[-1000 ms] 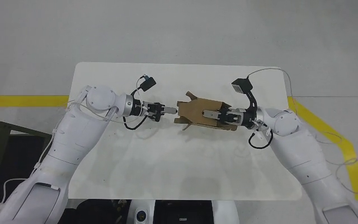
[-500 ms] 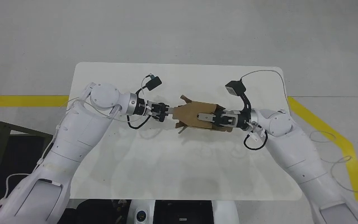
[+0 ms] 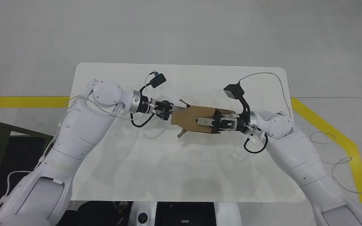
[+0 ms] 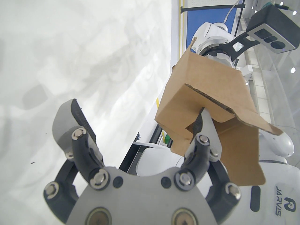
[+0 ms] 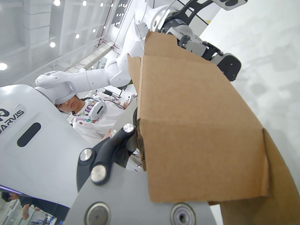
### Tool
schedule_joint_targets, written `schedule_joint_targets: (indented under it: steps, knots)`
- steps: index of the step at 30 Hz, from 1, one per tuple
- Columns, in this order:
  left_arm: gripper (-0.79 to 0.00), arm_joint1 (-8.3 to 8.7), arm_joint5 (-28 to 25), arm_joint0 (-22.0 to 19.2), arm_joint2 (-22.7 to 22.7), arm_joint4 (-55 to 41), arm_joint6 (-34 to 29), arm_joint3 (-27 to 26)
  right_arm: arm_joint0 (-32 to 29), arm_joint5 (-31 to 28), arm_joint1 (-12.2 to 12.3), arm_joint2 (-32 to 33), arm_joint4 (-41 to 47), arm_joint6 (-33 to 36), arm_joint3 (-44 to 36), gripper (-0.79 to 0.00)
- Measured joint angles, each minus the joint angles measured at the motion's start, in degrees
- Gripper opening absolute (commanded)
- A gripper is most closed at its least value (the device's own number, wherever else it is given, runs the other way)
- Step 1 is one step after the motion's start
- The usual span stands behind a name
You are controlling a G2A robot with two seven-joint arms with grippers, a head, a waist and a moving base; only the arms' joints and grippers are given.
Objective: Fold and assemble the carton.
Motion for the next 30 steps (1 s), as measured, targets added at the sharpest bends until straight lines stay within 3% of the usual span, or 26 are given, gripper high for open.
schedule_joint_targets:
  steps: [15, 30]
  knots:
    - [0.000, -0.05, -0.41, -0.06, -0.28, -1.00, -0.04, 0.71, 0.65, 0.17, -0.45, -1.74, 0.38, 0.17, -0.21, -0.785]
    - [0.000, 0.36, 0.87, 2.12, -0.11, 0.40, -0.64, 0.27, 0.99, -2.23, -0.81, 1.76, 2.76, -4.95, 4.34, -0.785]
